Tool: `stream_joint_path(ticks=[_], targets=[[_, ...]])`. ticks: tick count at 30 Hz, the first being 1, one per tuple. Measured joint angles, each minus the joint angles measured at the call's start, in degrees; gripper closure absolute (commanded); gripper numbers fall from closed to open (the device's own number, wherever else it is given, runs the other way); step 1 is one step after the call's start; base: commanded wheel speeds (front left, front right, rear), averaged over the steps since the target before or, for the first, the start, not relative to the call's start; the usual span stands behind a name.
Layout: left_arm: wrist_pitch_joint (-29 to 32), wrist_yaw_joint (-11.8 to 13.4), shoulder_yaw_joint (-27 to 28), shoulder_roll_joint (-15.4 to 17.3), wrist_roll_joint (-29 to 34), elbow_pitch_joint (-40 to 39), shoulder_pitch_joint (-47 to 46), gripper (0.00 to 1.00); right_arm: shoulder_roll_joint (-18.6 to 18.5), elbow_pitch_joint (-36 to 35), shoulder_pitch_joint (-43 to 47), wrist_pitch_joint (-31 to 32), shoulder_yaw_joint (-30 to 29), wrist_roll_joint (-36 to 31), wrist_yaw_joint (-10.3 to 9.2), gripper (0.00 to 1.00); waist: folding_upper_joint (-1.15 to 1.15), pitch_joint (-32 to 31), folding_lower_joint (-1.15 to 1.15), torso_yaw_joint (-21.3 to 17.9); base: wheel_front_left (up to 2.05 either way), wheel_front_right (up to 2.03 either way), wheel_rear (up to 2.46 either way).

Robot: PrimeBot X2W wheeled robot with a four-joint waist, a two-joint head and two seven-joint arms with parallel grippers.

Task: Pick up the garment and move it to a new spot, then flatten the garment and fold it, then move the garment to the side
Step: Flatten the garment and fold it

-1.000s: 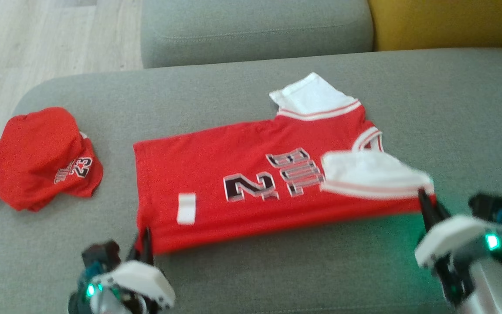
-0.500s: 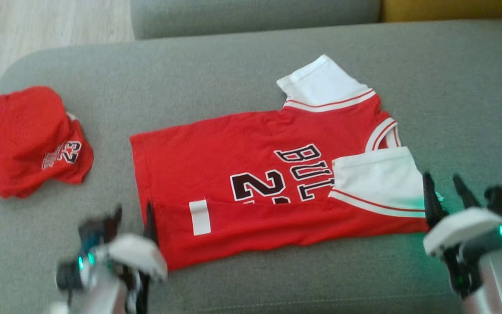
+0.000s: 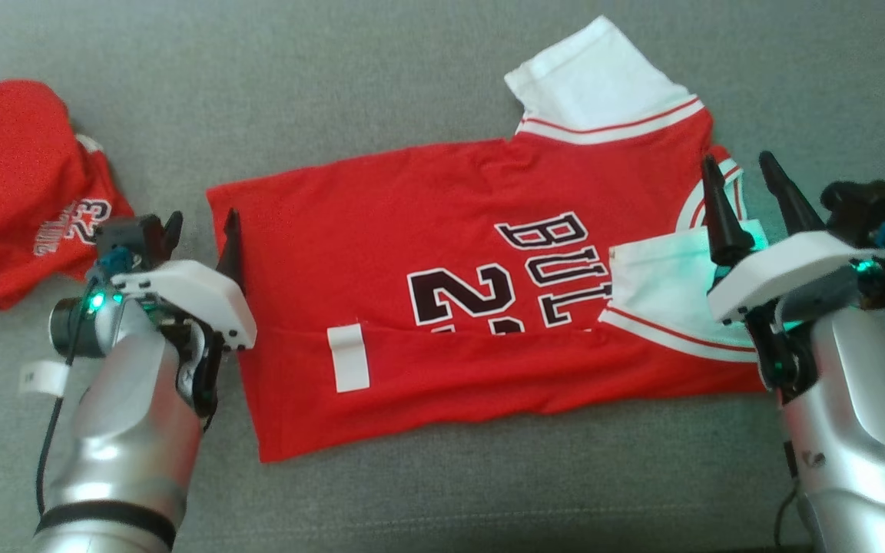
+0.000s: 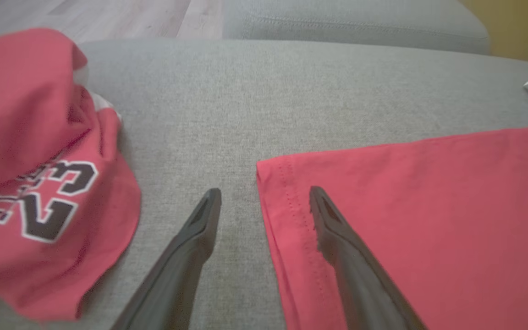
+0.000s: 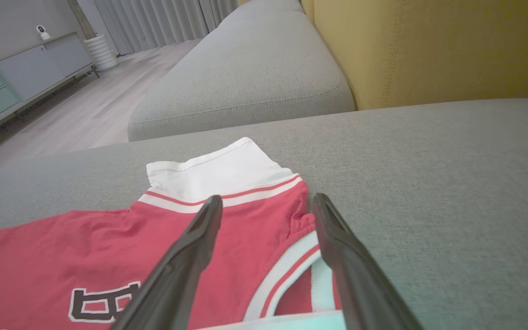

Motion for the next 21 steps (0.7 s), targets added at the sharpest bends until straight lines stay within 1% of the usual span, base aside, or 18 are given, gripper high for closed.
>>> stream_joint_path(ticks=[5, 13, 14, 16, 21], targets=[[-0.8, -1.2, 0.0, -0.5, -0.6, 3.6, -2.9, 0.00, -0.3, 1.1, -2.1, -0.5, 0.9, 0.0, 0.00, 0.00, 0.00, 2.9, 0.00, -0.3, 0.00, 0.00, 0.00], [-2.2, -2.1, -0.5, -1.5, -0.9, 5.4, -6.6, 0.00, -1.7, 2.7, -6.0, -0.5, 2.1, 0.5, 0.00, 0.00, 0.00, 5.5, 0.00, -0.1, 0.00, 0.00, 0.00], [-2.6, -2.1, -0.7, -1.5, -0.9, 5.5, -6.7, 0.20, -2.2, 2.9, -6.6, -0.5, 2.4, 0.5, 0.00, 0.00, 0.00, 5.7, 0.00, 0.0, 0.00, 0.00, 0.00], [-2.7, -2.5, -1.3, -1.6, -0.9, 5.8, -7.3, 1.00, -3.0, 3.3, -8.0, -0.4, 2.8, 0.5, 0.00, 0.00, 0.00, 6.1, 0.00, 0.2, 0.00, 0.00, 0.00], [-2.7, -3.0, -1.9, -2.4, -0.8, 6.2, -8.7, 1.00, -4.9, 5.6, -13.1, 0.7, 3.8, -0.6, 0.00, 0.00, 0.00, 7.2, 0.00, 1.4, 0.00, 0.00, 0.00]])
